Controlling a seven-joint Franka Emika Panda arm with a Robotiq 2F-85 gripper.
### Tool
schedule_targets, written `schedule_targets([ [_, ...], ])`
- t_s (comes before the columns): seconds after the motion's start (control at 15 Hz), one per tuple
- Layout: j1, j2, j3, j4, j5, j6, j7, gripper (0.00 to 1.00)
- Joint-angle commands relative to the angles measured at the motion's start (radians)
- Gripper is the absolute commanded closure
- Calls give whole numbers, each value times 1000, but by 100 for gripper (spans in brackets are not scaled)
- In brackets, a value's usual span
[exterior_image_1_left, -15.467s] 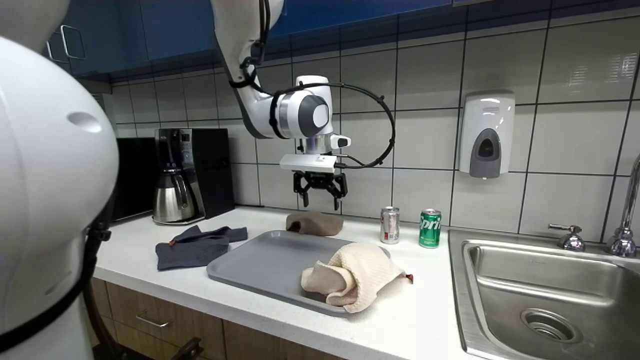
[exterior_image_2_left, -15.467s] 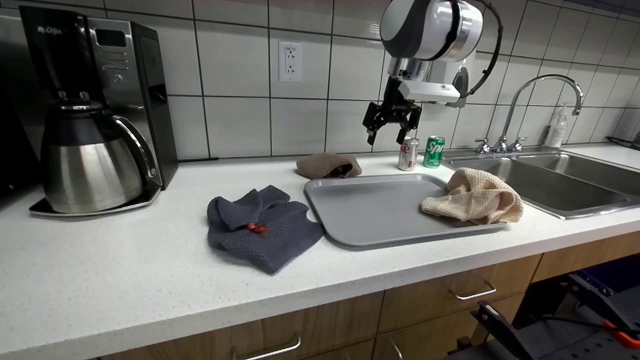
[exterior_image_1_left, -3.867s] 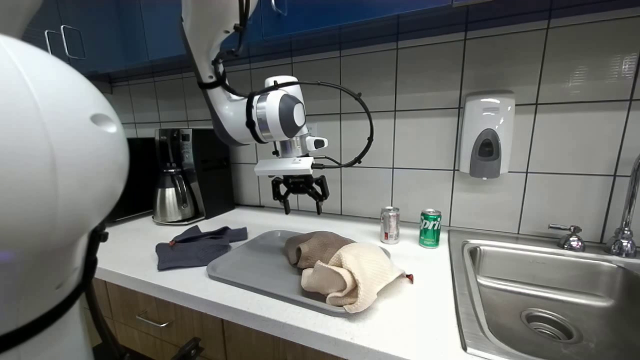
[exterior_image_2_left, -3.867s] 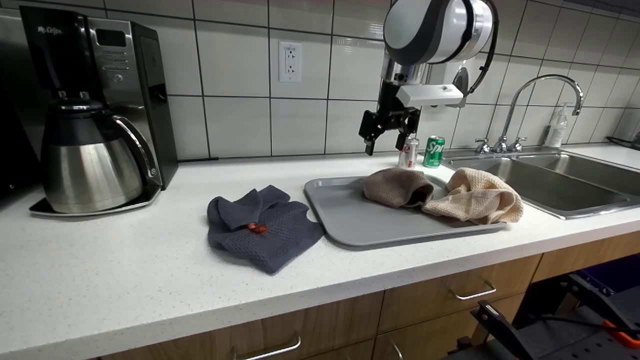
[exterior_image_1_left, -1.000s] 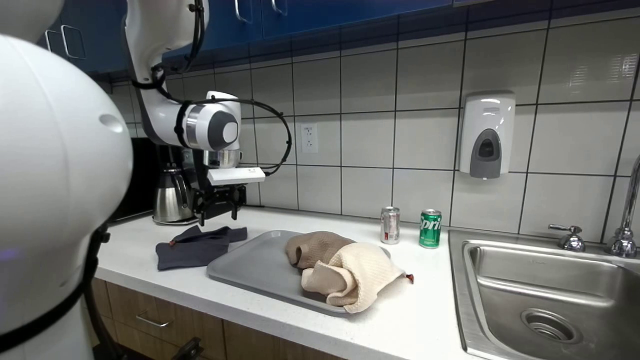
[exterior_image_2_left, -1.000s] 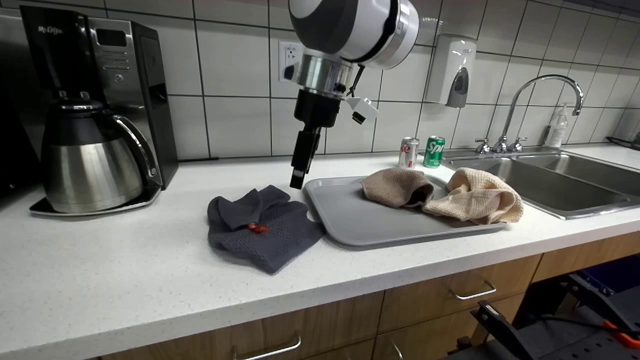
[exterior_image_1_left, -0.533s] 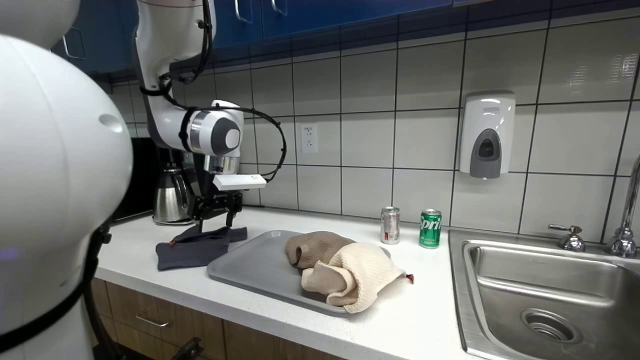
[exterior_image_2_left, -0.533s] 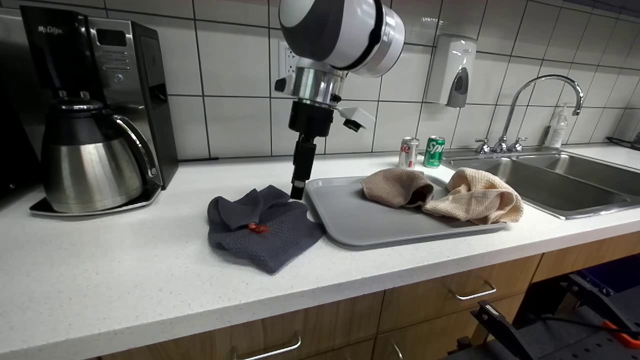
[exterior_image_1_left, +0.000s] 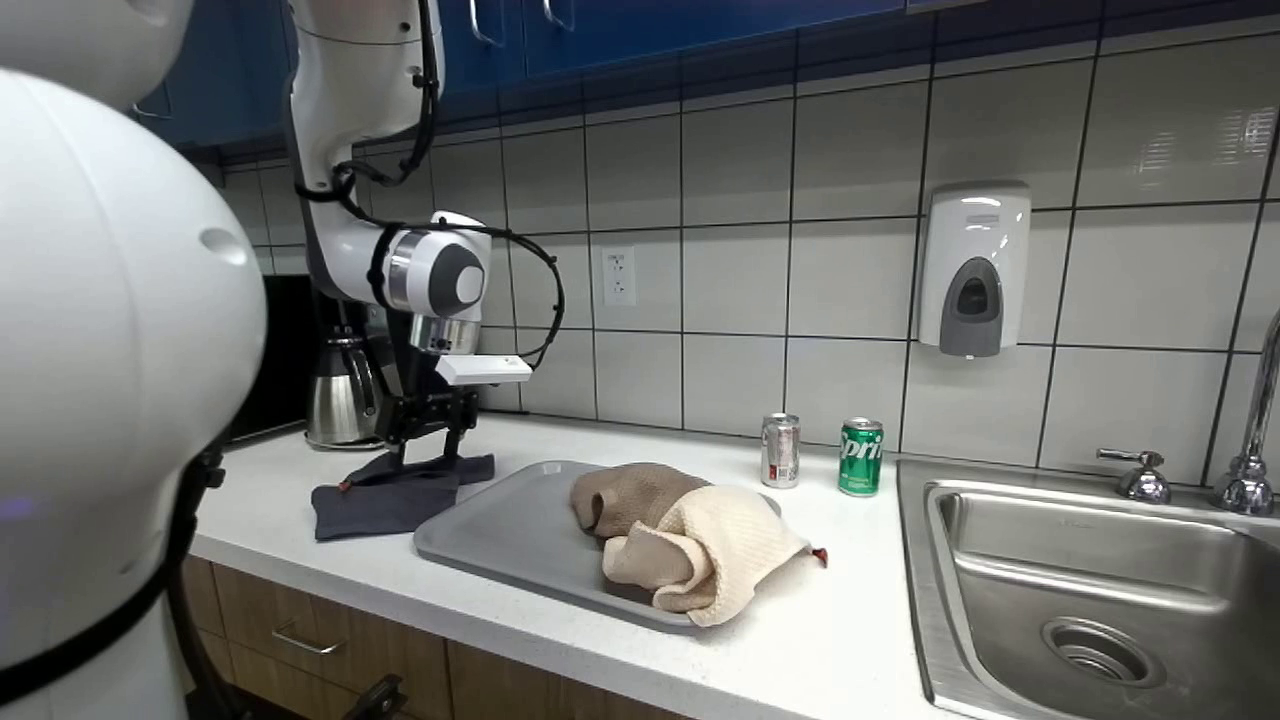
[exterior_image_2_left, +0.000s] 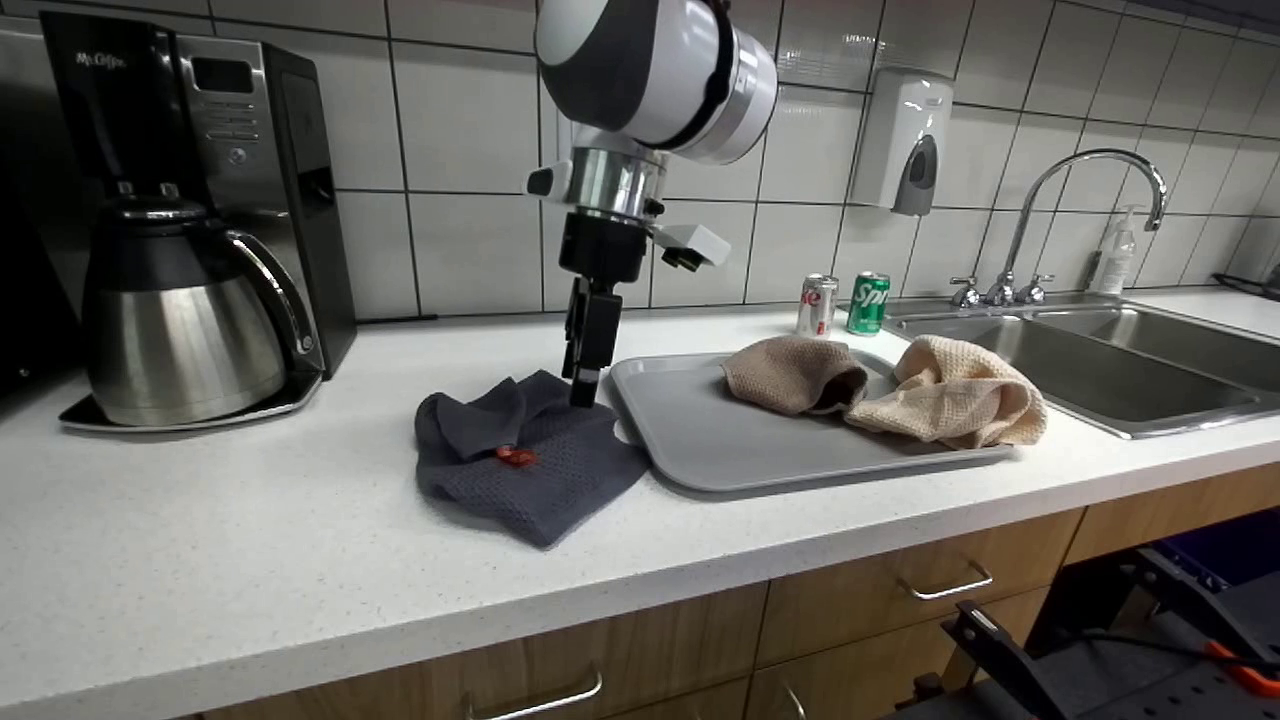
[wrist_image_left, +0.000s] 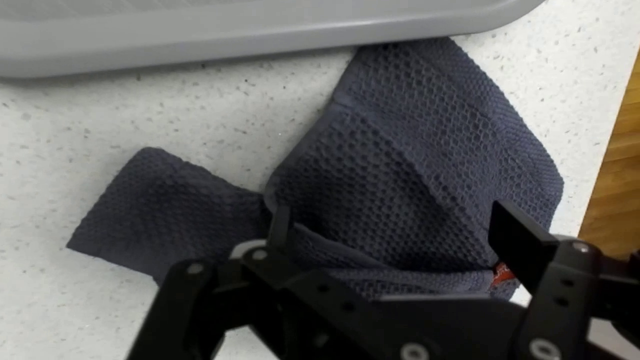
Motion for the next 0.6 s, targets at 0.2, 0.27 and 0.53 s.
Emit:
schedule_targets([
  [0.2, 15, 13, 19, 32, -25, -62, -78, 0],
  [0.27, 20, 15, 20, 32, -30, -65, -81, 0],
  [0.53, 41, 34, 21, 36, -44, -67, -90, 0],
])
